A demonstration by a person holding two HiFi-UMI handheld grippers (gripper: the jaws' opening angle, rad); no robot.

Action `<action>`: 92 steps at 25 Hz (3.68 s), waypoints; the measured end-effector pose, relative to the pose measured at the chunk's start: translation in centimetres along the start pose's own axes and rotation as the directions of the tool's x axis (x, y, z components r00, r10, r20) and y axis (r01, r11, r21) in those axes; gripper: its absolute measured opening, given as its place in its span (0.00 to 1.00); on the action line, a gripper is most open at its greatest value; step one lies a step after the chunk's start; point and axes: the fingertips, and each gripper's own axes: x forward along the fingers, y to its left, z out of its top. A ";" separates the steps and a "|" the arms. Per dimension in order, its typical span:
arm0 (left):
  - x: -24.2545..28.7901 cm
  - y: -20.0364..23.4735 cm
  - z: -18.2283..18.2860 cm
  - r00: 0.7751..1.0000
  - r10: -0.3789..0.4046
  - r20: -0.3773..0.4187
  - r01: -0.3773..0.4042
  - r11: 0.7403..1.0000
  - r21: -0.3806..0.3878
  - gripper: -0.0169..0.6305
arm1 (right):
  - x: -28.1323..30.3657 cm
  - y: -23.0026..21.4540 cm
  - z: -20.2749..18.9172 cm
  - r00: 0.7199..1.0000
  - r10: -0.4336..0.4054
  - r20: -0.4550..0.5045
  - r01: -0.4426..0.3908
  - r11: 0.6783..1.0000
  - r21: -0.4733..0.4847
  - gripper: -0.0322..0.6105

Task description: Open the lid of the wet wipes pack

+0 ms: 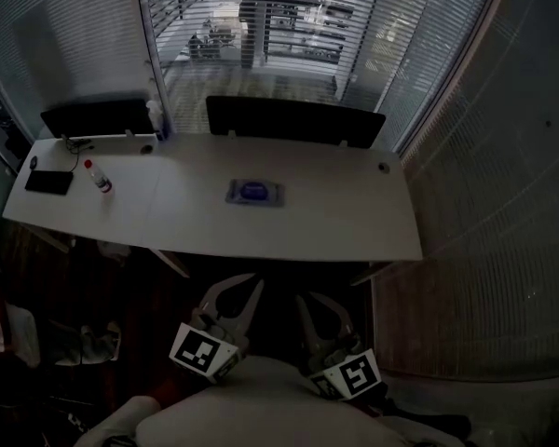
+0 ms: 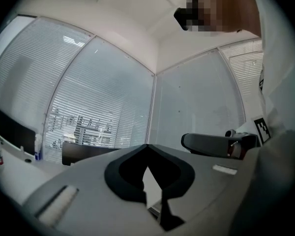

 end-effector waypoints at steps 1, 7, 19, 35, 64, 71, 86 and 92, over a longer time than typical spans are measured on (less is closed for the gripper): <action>0.6 0.9 -0.1 1.000 0.002 -0.008 -0.002 1.000 -0.010 0.03 | 1.0 -0.5 -0.2 1.000 -0.003 -0.001 0.003 1.000 0.000 0.05; 4.4 7.9 0.3 1.000 -0.007 0.001 0.007 1.000 -0.028 0.03 | 8.4 -3.2 -2.0 0.999 -0.008 -0.031 0.008 1.000 -0.007 0.05; 9.5 22.8 2.6 1.000 0.010 0.005 -0.009 0.998 -0.059 0.03 | 24.7 -6.5 -5.5 0.996 0.007 -0.087 -0.011 0.999 -0.049 0.05; 14.4 26.4 3.5 0.999 0.032 0.010 -0.032 0.999 -0.037 0.03 | 29.5 -10.7 -4.8 0.997 0.003 -0.077 -0.008 0.998 -0.055 0.05; 19.7 33.3 -7.9 0.984 0.108 -0.139 -0.116 0.992 -0.052 0.03 | 32.3 -17.3 -15.4 0.957 0.045 -0.288 -0.099 0.979 -0.176 0.05; 20.2 35.7 -16.0 0.957 0.127 -0.261 -0.145 0.988 -0.050 0.03 | 32.1 -19.0 -23.9 0.906 0.053 -0.420 -0.175 0.950 -0.257 0.05; 20.6 38.4 -30.9 0.871 0.127 -0.474 -0.176 0.983 -0.059 0.03 | 30.0 -23.6 -39.0 0.770 0.008 -0.638 -0.275 0.906 -0.321 0.12; 20.3 40.0 -37.2 0.785 0.172 -0.595 -0.232 0.972 -0.026 0.03 | 29.1 -25.2 -44.9 0.707 -0.034 -0.707 -0.349 0.852 -0.390 0.19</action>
